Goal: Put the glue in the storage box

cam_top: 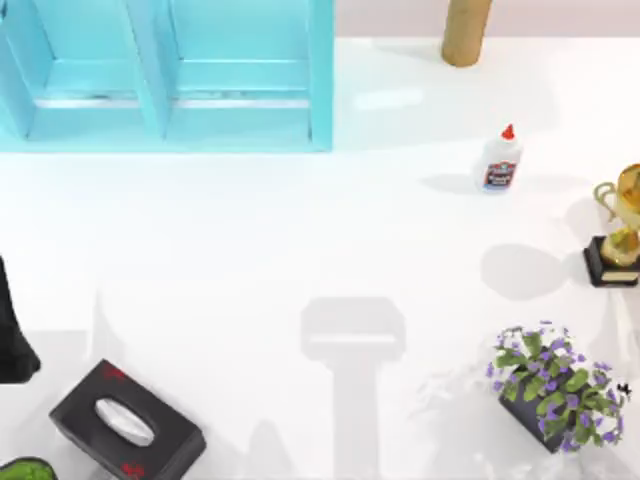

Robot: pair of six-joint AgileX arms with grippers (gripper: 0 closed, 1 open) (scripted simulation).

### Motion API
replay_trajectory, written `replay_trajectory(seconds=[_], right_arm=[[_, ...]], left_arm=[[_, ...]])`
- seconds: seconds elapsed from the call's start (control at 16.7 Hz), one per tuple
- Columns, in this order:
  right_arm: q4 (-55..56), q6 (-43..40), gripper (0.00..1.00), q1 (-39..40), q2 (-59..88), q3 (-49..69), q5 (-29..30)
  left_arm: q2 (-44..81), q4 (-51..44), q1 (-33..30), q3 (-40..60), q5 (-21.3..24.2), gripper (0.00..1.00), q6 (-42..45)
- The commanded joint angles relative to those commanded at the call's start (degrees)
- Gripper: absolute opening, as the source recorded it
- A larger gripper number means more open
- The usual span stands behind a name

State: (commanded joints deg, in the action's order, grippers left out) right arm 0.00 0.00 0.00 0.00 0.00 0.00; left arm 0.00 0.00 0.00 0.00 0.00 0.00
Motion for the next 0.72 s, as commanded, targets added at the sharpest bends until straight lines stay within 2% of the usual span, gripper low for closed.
replay_trajectory(seconds=[0.36,0.72], right_arm=[[-1.41,1.38,1.00,0.90,5.90,5.17,0.15],[-6.25,6.38,1.00,4.96,31.93,28.04,1.81]], left_arm=[[0.00,0.00,0.00,0.00,0.00,1.00,0.00],[0.00,0.00,0.00,0.00,0.00,1.00,0.00]])
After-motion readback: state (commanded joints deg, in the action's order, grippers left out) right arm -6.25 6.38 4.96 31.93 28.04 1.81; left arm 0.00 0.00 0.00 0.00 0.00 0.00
